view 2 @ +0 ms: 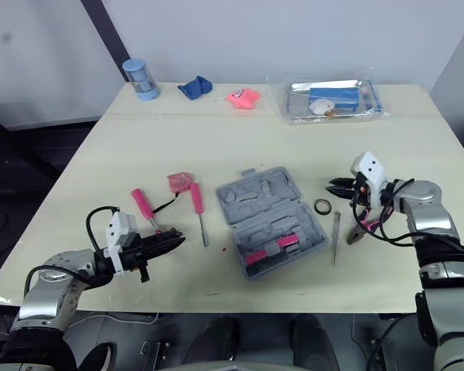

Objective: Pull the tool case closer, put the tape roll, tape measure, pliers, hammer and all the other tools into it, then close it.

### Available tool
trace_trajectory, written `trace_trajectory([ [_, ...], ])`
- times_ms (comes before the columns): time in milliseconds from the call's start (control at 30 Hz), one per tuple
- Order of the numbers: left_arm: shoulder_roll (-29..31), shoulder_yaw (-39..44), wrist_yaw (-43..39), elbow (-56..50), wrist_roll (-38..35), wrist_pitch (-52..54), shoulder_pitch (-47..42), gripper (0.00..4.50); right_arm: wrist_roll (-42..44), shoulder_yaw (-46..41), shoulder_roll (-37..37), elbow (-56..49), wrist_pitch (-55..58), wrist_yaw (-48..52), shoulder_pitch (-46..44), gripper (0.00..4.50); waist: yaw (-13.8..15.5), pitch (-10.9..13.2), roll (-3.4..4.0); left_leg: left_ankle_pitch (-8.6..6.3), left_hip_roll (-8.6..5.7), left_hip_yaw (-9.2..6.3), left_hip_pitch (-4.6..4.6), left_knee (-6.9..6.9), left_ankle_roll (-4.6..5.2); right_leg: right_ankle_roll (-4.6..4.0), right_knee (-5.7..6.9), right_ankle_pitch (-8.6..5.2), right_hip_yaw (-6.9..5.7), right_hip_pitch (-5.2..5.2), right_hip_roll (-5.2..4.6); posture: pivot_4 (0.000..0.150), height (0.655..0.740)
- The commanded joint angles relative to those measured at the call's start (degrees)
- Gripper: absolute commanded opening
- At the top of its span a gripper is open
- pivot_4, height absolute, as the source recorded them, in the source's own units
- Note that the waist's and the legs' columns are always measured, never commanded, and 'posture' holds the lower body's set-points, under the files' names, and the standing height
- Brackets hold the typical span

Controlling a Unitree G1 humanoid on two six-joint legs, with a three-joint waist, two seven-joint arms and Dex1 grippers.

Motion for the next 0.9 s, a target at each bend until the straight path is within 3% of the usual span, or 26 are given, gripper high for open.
trace_trajectory([
  [33, 0.0, -2.1, -1.3, 0.9, 1.1, -0.4, -2.3, 0.00, -4.6, 3.3, 1.4, 4.4, -4.6, 0.8, -4.2, 0.04, -0.1, 0.0, 0.00, 0.00, 0.00, 0.00, -0.01, 0.00, 0.00, 0.00, 0.07, 0.00, 0.00, -0.04, 0.00, 0.150, 0.7400],
  [467, -1.7, -7.8, -1.3, 6.8, 5.8, -1.1, -9.3, 0.00, -13.1, 8.6, 7.4, 14.6, -11.5, 0.8, -11.5, 0.04, -1.6, 0.0, 0.01, 0.01, 0.00, -0.01, -0.02, 0.01, -0.01, -0.01, 0.24, 0.00, 0.02, -0.15, 0.01, 0.150, 0.7400],
  [900, -3.7, -9.6, -0.6, 9.8, 8.3, -1.2, -12.7, 0.00, -15.3, 8.4, 11.2, 19.5, -13.9, -1.7, -13.4, 0.04, -2.9, 0.0, 0.01, 0.02, 0.00, -0.03, -0.02, 0.02, -0.03, -0.01, 0.26, 0.00, 0.02, -0.17, 0.01, 0.150, 0.7400],
])
